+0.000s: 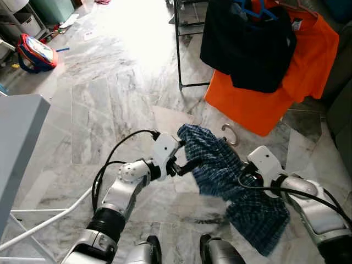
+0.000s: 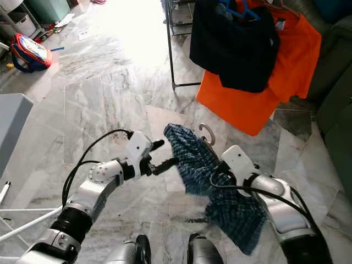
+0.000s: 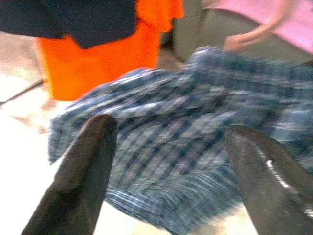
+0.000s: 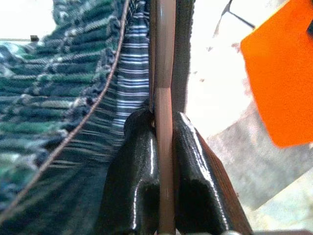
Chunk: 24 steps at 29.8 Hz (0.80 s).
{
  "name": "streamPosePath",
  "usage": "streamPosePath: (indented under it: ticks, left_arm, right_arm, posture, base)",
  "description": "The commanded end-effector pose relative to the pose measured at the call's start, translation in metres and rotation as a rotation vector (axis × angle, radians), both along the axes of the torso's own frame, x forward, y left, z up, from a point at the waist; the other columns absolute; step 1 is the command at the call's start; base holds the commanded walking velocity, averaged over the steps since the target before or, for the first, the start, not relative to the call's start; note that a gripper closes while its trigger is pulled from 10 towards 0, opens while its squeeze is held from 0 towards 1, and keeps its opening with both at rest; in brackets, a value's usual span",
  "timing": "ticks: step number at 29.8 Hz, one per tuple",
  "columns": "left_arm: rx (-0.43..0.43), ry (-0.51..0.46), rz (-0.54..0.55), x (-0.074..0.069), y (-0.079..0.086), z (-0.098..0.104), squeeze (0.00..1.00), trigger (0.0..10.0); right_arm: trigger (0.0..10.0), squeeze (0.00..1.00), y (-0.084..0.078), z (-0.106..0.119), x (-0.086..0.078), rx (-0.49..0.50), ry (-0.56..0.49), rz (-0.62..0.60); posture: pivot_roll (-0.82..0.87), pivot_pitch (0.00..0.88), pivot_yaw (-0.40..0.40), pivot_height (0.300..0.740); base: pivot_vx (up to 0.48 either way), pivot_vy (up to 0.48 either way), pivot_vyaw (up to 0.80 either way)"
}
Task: Hang hanger
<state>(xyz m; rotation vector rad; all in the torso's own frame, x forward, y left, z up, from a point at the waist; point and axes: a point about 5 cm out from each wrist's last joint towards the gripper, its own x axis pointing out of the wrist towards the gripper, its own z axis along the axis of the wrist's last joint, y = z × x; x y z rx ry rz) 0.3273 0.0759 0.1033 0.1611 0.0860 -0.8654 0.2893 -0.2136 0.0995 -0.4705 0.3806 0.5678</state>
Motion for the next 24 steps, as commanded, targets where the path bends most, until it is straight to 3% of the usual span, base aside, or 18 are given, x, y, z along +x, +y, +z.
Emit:
streamPosePath:
  ticks: [1,5,9,17,18,20,24]
  left_arm:
    - [0.042,0.014,0.043,0.001,0.007,-0.008,1.00,10.0]
    - [0.076,0.043,0.098,0.003,0.014,-0.019,1.00,10.0]
    - [0.088,0.056,0.110,0.000,0.013,-0.026,1.00,10.0]
    - [0.047,0.112,0.154,0.000,0.004,-0.035,1.00,10.0]
    - [0.025,0.118,0.173,0.002,0.002,-0.033,1.00,10.0]
    - [0.013,0.119,0.189,0.004,0.002,-0.032,1.00,10.0]
    - [0.010,0.127,0.221,0.006,0.002,-0.031,1.00,10.0]
  right_arm:
    - [10.0,0.00,0.002,0.005,-0.002,-0.006,-0.039,0.036]
    - [10.0,0.00,-0.003,0.020,-0.007,-0.017,-0.170,0.041]
    - [10.0,0.00,0.003,0.034,-0.015,0.013,-0.244,0.109]
    - [10.0,0.00,0.008,0.057,-0.020,-0.007,-0.309,0.177]
    - [10.0,0.00,0.005,0.054,-0.017,-0.082,-0.291,0.135]
    - [10.0,0.00,0.000,0.050,-0.012,-0.141,-0.273,0.079]
    - [10.0,0.00,-0.011,0.044,0.007,-0.180,-0.296,-0.173]
  posture:
    - [-0.17,0.242,0.085,0.740]
    - [-0.17,0.244,0.087,0.740]
    - [-0.18,0.246,0.090,0.740]
    - [-0.19,0.244,0.093,0.740]
    - [-0.19,0.243,0.095,0.740]
    - [-0.19,0.243,0.097,0.740]
    - [-0.19,0.243,0.100,0.740]
  base:
    - [0.000,0.000,0.00]
    - [0.000,0.000,0.00]
    - [0.000,0.000,0.00]
    - [0.000,0.000,0.00]
    - [0.000,0.000,0.00]
    - [0.000,0.000,0.00]
    - [0.000,0.000,0.00]
